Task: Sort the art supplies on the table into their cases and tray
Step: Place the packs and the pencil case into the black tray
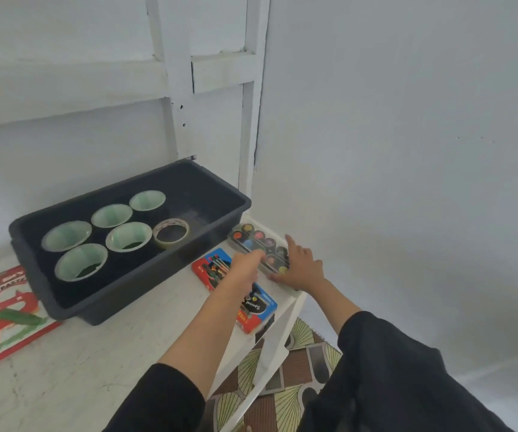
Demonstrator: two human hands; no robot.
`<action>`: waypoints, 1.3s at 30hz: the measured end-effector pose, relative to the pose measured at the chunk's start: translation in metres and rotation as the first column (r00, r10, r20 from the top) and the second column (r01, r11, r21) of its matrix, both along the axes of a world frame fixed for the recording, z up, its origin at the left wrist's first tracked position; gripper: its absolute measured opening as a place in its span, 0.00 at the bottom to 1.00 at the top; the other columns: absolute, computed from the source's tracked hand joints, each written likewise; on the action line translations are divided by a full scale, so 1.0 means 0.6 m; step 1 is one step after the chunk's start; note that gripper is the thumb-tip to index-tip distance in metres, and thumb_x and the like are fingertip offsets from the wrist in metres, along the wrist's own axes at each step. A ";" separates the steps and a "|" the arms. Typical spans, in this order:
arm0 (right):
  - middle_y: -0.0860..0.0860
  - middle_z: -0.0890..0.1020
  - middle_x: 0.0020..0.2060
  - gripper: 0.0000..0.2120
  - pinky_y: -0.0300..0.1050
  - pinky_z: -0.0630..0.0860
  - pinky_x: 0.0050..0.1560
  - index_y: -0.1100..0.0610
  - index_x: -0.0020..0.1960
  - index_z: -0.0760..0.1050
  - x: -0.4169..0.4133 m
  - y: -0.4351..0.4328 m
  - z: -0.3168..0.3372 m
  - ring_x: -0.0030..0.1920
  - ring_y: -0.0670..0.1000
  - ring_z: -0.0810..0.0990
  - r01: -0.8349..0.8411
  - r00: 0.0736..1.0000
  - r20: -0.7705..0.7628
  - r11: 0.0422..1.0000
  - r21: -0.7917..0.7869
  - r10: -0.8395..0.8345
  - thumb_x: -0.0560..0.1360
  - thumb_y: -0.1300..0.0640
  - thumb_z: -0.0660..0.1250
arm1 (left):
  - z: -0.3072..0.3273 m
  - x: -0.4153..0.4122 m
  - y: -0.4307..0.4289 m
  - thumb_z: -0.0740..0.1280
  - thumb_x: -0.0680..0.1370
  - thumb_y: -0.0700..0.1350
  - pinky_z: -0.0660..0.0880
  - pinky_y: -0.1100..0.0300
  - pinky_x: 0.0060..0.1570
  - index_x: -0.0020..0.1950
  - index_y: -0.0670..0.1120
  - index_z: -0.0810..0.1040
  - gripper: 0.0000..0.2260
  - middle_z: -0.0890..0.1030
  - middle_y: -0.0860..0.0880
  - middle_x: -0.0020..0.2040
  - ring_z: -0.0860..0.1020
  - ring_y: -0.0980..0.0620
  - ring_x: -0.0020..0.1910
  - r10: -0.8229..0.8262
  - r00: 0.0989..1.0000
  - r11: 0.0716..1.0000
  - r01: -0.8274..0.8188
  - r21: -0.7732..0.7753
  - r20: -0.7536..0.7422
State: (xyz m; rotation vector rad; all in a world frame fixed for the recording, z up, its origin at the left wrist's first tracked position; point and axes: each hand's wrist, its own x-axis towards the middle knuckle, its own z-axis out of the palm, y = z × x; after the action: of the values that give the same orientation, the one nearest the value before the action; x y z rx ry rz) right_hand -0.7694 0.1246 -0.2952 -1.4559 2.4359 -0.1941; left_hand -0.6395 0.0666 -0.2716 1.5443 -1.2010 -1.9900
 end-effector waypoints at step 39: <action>0.51 0.72 0.63 0.16 0.40 0.71 0.56 0.53 0.69 0.69 -0.101 -0.391 0.067 0.58 0.49 0.73 -0.215 0.636 0.633 0.889 -0.404 0.442 0.81 0.54 0.57 | 0.064 0.003 -0.356 0.61 0.79 0.47 0.79 0.42 0.49 0.74 0.48 0.64 0.22 0.82 0.43 0.52 0.83 0.44 0.46 0.755 0.578 0.584 -0.807 -0.083 -0.309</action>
State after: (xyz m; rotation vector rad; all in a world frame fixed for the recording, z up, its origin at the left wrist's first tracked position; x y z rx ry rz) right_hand -0.8299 -0.1099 -0.2551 -1.5294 1.5101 -0.8931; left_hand -0.6376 -0.1469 -0.2330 1.3217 -0.4380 -1.3159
